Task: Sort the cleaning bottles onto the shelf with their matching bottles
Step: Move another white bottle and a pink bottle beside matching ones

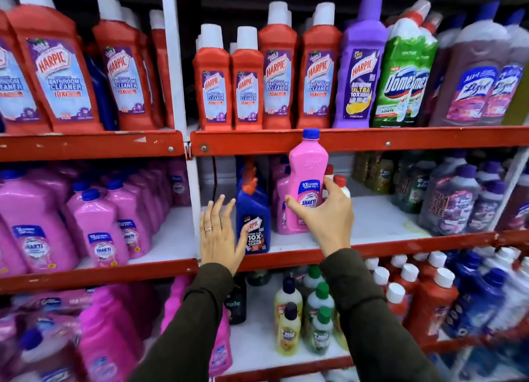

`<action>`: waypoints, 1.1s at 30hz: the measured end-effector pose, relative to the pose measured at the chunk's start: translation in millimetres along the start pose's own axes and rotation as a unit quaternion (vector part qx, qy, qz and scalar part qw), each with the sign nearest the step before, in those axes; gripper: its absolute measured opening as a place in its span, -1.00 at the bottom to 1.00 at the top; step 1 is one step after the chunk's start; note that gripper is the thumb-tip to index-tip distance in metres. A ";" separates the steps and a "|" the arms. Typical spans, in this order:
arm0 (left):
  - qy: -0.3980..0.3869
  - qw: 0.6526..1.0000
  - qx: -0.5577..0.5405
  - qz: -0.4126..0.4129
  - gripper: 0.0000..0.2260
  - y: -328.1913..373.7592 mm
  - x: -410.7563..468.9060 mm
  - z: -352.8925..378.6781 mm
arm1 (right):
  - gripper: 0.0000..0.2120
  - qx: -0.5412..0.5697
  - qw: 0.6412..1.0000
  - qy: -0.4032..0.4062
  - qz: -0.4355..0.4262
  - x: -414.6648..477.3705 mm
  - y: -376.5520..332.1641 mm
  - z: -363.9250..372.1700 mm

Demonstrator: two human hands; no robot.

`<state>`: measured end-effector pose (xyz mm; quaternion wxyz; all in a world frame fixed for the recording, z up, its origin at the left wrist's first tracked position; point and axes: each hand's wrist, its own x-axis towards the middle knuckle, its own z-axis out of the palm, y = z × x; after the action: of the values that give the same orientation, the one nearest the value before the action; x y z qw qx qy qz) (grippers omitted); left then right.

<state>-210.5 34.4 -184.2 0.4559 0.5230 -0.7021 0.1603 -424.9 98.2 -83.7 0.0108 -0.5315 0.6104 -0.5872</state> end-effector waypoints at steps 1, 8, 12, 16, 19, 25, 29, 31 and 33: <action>-0.015 1.000 -0.005 -0.012 -0.42 -2.5 -5.4 3.5 | -0.46 0.005 1.000 -0.007 0.001 -2.6 6.7 3.5; -0.144 0.985 0.010 -0.093 -0.26 -18.8 -34.0 33.0 | -0.36 0.041 0.997 -0.060 0.030 -13.8 56.8 35.3; -0.175 0.979 0.046 -0.090 -0.27 -20.9 -45.2 44.6 | -0.34 0.064 0.993 -0.097 0.035 -15.0 75.6 54.5; -0.177 0.978 0.073 -0.079 -0.31 -21.7 -48.3 48.8 | -0.39 0.076 0.990 -0.106 0.048 -12.1 84.8 68.6; -0.178 0.978 0.082 -0.075 -0.32 -22.6 -48.6 51.1 | -0.39 0.068 0.989 -0.117 0.061 -11.4 92.1 75.9; -0.164 0.980 0.092 -0.067 -0.33 -23.2 -51.4 53.3 | -0.34 0.056 0.990 -0.113 0.069 -12.8 98.8 81.2; -0.157 0.981 0.095 -0.066 -0.33 -23.3 -51.9 54.0 | -0.23 0.055 0.988 -0.119 0.077 -11.5 101.4 80.9; -0.157 0.981 0.092 -0.067 -0.33 -23.3 -52.4 54.2 | -0.20 0.050 0.988 -0.122 0.081 -12.4 103.0 80.9; -0.159 0.982 0.078 -0.072 -0.32 -23.7 -52.3 53.2 | -0.20 0.037 0.988 -0.131 0.080 -13.8 102.5 80.0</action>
<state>-212.7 18.3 -260.7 0.3066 0.6245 -0.7119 0.0958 -433.1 24.9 -191.6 0.1566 -0.5525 0.6223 -0.5319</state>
